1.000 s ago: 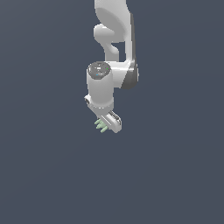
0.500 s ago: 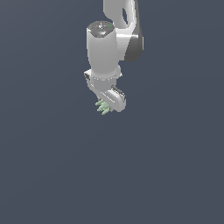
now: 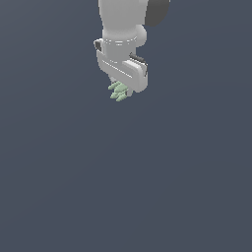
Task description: Pick up the object and move it to a goal position.
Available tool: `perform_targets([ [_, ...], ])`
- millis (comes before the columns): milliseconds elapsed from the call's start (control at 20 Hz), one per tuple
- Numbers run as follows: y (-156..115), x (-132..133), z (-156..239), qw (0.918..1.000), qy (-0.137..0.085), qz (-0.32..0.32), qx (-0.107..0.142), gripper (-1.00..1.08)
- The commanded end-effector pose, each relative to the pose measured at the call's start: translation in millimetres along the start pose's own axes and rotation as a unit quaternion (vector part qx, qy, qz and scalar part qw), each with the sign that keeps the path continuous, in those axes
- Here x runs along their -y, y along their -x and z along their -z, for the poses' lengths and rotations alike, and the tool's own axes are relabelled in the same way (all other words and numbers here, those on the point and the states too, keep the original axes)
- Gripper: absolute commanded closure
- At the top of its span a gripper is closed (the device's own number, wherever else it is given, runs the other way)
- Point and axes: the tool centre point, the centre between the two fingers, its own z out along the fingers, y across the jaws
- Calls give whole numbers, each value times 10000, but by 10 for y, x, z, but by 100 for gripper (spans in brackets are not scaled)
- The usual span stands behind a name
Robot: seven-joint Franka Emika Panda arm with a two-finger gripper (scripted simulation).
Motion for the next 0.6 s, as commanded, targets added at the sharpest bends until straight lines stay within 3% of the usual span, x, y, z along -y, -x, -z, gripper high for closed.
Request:
perform_targets([
  [0, 96, -64, 262, 10000, 5, -1, -1, 108],
  [550, 392, -232, 1126, 10000, 5, 1, -1, 108],
])
